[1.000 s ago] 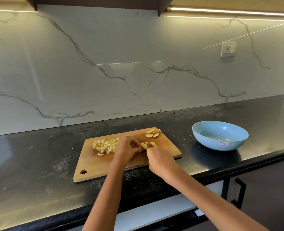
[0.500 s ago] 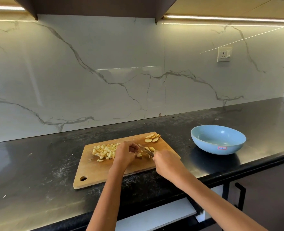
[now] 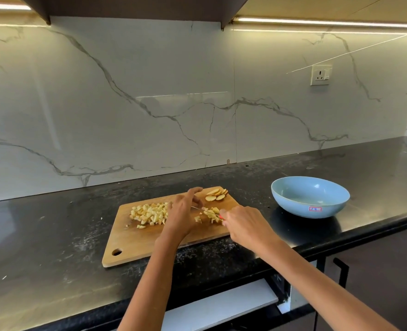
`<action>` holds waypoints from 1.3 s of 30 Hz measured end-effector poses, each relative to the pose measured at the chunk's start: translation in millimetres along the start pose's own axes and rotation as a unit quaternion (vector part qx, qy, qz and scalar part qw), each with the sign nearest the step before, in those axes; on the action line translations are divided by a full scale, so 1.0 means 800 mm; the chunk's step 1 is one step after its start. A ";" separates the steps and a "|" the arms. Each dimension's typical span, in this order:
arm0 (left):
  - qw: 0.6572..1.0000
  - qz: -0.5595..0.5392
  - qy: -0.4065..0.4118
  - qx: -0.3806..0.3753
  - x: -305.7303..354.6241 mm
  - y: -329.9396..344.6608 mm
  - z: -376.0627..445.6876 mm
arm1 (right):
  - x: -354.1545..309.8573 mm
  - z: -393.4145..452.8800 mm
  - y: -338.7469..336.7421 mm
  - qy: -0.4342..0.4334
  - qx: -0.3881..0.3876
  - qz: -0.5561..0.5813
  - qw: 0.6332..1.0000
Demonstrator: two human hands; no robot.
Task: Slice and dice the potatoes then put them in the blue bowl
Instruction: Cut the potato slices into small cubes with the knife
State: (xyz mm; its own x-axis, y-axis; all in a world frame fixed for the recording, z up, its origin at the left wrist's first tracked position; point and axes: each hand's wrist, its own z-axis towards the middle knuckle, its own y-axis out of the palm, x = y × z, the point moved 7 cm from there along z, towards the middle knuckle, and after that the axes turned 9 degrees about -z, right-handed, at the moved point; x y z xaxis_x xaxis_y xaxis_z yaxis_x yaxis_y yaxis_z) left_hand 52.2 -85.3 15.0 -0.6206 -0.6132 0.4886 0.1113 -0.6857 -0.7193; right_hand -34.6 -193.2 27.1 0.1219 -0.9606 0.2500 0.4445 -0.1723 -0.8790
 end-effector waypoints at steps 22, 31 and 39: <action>0.994 -0.030 0.032 -0.103 0.016 0.048 0.015 | 0.067 0.011 0.045 0.151 0.101 0.317 0.931; 0.987 0.057 0.072 -0.131 0.010 0.049 0.034 | 0.069 0.059 0.044 0.167 0.222 0.423 0.863; 0.988 0.134 -0.051 -0.065 -0.054 0.003 0.058 | 0.066 0.145 0.062 0.174 0.263 0.457 0.832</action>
State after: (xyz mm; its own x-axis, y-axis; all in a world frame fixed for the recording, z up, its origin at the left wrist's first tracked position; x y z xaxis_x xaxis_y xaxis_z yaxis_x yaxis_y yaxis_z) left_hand 115.6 -78.6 14.9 -0.5002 -0.8069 0.3143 0.1570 -0.4414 -0.8834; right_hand 97.1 -227.0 43.6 0.3987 -0.6596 -0.6371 0.6452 0.6955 -0.3162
